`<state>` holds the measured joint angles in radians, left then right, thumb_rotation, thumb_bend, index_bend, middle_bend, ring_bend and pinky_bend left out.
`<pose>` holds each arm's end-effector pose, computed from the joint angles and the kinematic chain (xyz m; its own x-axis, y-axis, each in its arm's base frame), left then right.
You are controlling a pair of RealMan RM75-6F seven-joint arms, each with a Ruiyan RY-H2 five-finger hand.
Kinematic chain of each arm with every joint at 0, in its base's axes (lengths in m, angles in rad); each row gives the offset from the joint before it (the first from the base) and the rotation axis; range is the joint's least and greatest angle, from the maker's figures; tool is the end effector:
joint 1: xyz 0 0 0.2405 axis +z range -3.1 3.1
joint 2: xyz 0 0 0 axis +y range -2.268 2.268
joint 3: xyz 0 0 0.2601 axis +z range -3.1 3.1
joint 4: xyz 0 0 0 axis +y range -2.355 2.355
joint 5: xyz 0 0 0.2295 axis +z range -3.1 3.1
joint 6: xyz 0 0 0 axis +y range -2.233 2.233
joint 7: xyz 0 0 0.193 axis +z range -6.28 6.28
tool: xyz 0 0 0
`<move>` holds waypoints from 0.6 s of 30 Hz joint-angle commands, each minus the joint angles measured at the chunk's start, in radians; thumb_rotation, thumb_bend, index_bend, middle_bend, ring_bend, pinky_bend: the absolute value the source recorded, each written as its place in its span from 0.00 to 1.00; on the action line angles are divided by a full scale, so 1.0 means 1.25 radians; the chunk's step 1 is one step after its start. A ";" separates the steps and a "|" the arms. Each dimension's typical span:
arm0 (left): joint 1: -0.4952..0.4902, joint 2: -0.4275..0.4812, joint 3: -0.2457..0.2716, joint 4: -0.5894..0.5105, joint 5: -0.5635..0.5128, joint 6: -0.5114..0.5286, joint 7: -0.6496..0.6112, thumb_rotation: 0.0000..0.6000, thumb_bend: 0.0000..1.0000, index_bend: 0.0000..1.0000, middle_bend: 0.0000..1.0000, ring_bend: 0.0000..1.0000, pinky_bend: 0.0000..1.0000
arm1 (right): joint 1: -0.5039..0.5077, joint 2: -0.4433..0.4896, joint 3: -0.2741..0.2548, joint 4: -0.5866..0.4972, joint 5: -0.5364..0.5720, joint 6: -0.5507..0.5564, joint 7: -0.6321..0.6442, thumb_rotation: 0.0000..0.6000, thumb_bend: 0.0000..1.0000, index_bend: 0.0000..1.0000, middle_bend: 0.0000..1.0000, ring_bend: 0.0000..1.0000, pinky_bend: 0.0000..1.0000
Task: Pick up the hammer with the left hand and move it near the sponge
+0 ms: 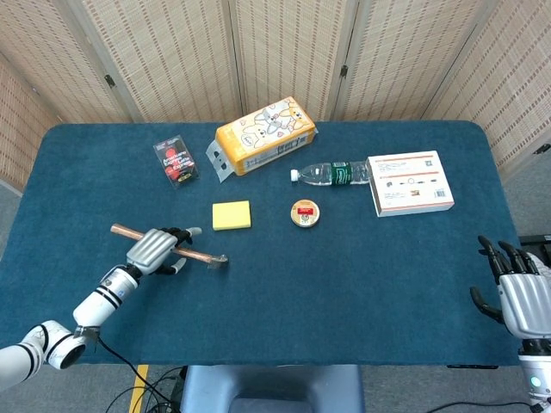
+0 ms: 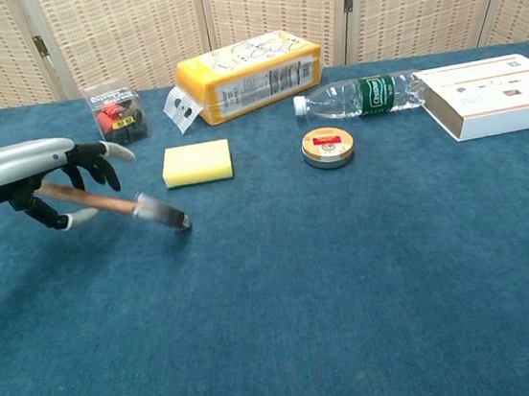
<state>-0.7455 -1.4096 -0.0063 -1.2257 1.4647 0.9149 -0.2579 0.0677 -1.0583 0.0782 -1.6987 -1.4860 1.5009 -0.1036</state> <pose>-0.2181 0.4111 -0.0126 0.4463 0.3422 0.8269 0.8544 -0.4378 -0.2799 -0.3103 -0.2318 0.1626 0.4627 0.0315 0.8859 -0.8865 0.0150 0.4625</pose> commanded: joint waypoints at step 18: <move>0.318 0.101 -0.048 -0.221 -0.191 0.395 0.181 1.00 0.38 0.09 0.14 0.10 0.23 | 0.014 0.013 -0.002 0.022 -0.021 -0.019 0.051 1.00 0.25 0.00 0.28 0.14 0.18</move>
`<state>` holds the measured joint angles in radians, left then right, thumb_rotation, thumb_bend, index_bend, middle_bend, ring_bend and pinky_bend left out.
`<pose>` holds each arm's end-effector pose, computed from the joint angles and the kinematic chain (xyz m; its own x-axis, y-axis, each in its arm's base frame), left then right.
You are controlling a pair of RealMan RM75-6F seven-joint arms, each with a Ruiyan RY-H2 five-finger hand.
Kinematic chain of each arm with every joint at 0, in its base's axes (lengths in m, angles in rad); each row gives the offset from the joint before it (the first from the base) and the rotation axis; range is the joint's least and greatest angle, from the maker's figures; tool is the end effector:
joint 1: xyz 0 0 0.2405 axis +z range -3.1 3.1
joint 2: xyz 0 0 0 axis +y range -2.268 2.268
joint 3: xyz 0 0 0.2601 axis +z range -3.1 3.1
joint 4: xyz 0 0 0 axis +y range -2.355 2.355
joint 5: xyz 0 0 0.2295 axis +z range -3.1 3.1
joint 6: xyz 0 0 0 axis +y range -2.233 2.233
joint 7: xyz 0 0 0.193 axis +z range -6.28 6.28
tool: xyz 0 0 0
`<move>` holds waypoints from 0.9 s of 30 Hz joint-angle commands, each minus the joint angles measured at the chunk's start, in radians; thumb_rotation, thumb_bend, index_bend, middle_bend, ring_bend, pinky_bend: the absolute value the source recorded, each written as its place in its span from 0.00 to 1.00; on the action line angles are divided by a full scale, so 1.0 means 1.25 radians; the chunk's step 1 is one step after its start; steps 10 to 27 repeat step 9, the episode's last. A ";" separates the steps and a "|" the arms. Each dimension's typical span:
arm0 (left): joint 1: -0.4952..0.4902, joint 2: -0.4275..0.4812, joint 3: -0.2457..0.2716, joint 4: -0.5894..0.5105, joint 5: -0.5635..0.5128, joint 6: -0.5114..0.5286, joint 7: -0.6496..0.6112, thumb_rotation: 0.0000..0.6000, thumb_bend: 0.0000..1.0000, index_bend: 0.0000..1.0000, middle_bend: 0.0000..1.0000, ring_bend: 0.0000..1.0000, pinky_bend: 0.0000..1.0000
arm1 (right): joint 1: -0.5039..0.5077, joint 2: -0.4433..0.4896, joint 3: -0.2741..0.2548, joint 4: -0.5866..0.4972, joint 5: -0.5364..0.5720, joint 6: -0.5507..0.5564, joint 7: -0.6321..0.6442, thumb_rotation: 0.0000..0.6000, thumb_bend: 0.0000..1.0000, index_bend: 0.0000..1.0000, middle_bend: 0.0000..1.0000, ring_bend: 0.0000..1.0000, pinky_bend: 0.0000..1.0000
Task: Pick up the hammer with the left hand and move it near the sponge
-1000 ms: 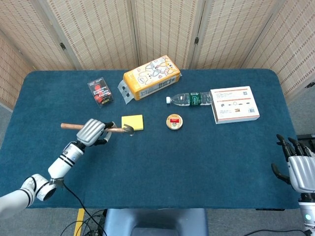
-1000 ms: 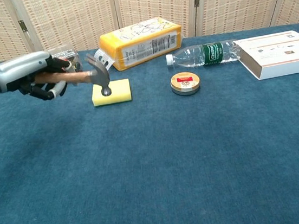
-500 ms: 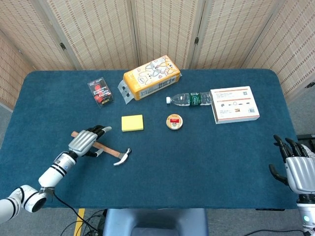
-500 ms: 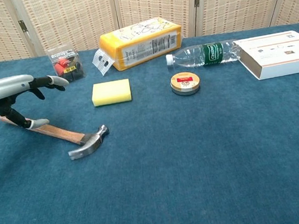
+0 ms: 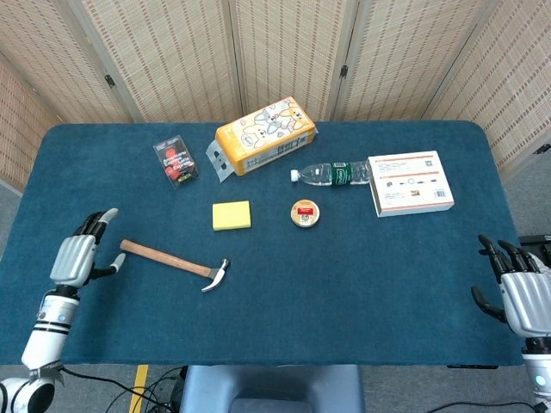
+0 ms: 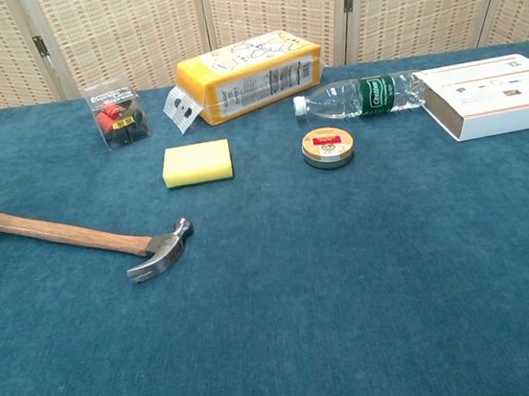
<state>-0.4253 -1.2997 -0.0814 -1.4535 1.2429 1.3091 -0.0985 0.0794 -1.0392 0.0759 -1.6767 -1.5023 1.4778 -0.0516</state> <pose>-0.2899 0.3486 0.0890 0.2411 0.0358 0.9698 0.9692 -0.0606 -0.2387 -0.3129 -0.2355 0.1656 0.4541 0.0156 0.8908 -0.8908 -0.0114 0.4543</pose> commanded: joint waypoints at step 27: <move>0.177 0.032 0.054 -0.104 0.046 0.218 0.113 1.00 0.38 0.14 0.18 0.12 0.23 | 0.020 -0.017 0.000 0.018 -0.026 -0.009 0.018 1.00 0.25 0.00 0.29 0.15 0.18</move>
